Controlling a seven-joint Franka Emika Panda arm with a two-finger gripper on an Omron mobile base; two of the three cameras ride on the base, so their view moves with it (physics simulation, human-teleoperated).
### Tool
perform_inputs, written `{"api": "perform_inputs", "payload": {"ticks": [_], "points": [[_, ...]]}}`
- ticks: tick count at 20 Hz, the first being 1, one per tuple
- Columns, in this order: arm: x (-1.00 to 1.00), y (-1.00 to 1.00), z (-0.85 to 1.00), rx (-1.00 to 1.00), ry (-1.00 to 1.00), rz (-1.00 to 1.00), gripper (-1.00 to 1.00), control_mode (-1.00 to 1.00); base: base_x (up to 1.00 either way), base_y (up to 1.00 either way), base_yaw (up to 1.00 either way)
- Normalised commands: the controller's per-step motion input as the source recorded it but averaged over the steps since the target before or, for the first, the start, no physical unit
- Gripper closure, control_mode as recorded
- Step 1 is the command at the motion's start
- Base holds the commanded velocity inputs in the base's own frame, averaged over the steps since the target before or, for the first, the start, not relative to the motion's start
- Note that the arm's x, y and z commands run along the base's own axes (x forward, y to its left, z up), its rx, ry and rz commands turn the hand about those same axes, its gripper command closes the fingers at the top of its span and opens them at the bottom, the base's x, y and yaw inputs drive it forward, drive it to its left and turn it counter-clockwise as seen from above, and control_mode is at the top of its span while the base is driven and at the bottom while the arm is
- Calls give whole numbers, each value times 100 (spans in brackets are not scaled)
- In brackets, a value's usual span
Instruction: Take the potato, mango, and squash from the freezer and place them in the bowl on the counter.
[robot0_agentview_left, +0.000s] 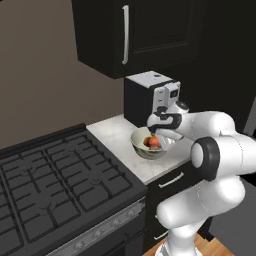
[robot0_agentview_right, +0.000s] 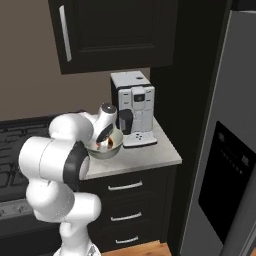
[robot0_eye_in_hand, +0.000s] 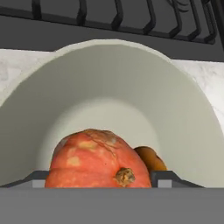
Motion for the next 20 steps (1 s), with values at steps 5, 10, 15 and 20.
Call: {"api": "perform_inputs", "payload": {"ticks": [5,10,15,20], "points": [[37,0,-31,0,1,0,100,-100,0,0,0],[41,1,-34,0,4,0,-100,-100,0,0,0],[19,15,-36,0,3,0,-100,-100,0,0,0],[5,15,-22,-2,0,0,-100,-100,0,0,0]]}}
